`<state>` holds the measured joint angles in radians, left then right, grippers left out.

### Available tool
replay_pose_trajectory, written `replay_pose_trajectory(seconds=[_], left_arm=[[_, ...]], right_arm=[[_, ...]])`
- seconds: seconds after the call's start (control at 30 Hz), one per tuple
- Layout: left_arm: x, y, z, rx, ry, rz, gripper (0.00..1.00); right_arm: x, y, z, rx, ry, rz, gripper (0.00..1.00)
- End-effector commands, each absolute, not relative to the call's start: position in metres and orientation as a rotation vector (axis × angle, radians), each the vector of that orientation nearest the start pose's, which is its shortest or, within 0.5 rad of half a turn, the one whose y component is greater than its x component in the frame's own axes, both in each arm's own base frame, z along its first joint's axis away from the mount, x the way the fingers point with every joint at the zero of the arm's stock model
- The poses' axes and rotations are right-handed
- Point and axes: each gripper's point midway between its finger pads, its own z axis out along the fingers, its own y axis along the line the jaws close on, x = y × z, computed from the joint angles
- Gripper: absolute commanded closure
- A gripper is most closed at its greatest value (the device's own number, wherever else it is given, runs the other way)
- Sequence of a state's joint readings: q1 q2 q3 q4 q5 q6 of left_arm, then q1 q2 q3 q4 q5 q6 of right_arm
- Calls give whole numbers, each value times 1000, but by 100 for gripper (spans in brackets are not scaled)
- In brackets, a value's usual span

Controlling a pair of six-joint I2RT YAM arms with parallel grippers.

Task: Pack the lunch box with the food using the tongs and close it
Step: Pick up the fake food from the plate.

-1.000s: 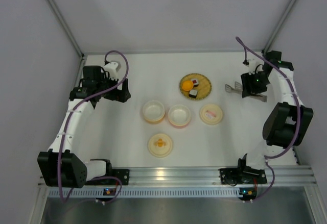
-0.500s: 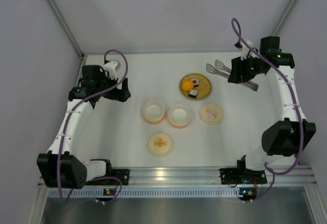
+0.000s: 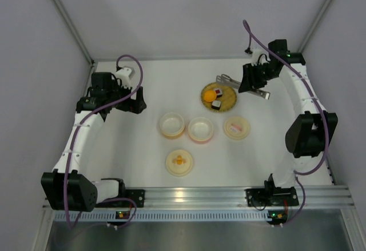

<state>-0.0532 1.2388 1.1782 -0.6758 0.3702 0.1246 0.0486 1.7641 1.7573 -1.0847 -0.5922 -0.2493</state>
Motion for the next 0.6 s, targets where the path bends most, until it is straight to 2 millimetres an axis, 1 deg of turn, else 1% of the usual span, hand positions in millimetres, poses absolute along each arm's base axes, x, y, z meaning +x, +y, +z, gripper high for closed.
replay_pose_trajectory(seconds=[0.0, 0.27, 0.4, 0.57], left_arm=[[329, -79, 233, 391, 2198, -408, 2], [330, -79, 229, 395, 2202, -413, 2], [329, -80, 226, 397, 2207, -418, 2], [330, -80, 225, 398, 2206, -414, 2]], right_arm=[[390, 128, 223, -577, 2422, 752, 63], [397, 135, 203, -572, 2459, 762, 63], [401, 134, 194, -566, 2478, 752, 63], [400, 134, 181, -560, 2508, 769, 63]])
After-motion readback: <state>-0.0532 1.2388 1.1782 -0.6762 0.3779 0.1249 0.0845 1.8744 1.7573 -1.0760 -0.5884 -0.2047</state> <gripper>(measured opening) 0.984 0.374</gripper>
